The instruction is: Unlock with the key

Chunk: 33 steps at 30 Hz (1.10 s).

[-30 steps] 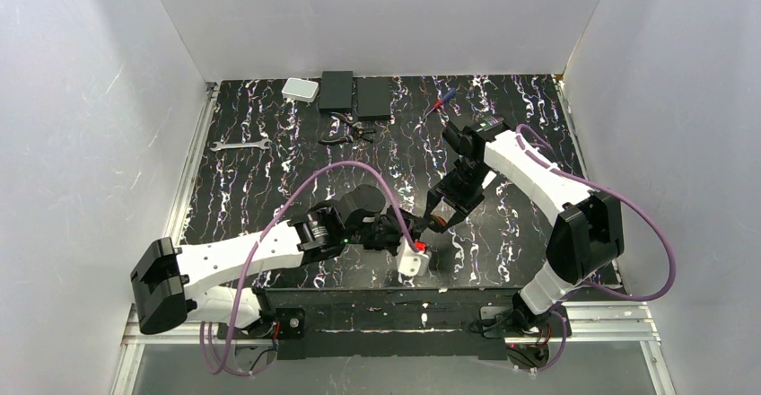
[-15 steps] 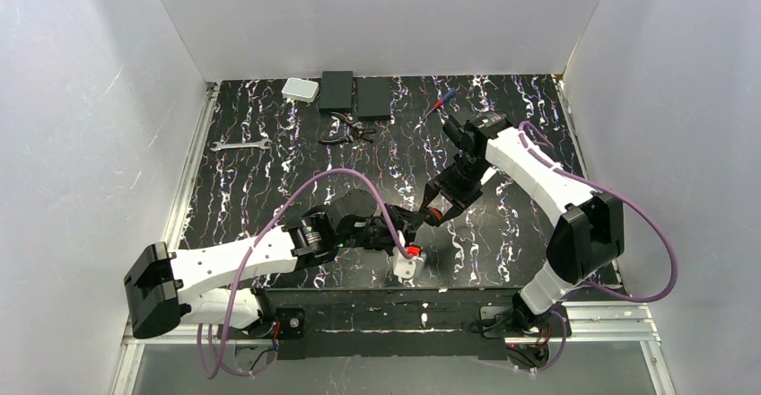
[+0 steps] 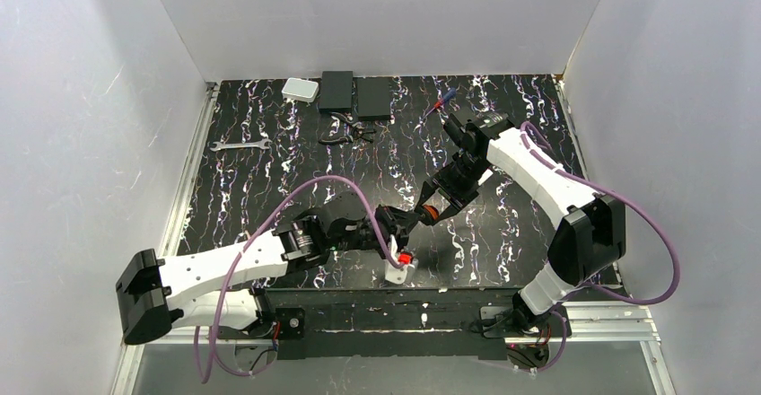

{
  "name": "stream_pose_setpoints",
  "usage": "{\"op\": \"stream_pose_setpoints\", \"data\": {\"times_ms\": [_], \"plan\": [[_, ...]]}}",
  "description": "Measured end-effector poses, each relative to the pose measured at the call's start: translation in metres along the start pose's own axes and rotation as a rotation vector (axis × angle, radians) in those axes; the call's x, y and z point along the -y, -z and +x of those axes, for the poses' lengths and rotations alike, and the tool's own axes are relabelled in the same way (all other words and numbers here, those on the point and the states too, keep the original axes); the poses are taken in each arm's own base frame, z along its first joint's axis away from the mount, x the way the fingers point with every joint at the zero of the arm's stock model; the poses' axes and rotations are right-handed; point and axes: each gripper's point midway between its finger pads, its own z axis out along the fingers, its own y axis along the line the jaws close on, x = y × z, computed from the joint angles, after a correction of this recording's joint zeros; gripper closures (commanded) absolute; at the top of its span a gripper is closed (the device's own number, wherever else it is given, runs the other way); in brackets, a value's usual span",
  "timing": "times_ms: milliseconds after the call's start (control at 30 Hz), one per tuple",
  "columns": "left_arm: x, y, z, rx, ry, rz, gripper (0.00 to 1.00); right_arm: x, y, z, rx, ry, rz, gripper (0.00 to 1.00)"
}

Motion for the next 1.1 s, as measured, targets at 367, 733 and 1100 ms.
{"op": "stream_pose_setpoints", "data": {"times_ms": [367,733,1100], "plan": [[0.0,0.008,-0.002,0.0,-0.152,0.025,1.0,-0.005,0.005,0.008,-0.032,0.022,-0.038,0.99],[-0.013,0.007,-0.001,-0.011,0.013,-0.06,1.0,-0.01,0.014,0.006,-0.012,0.005,-0.074,0.99],[-0.02,0.013,0.002,-0.052,-0.217,-0.021,1.0,-0.02,0.028,0.01,-0.001,-0.089,-0.155,0.99]]}}
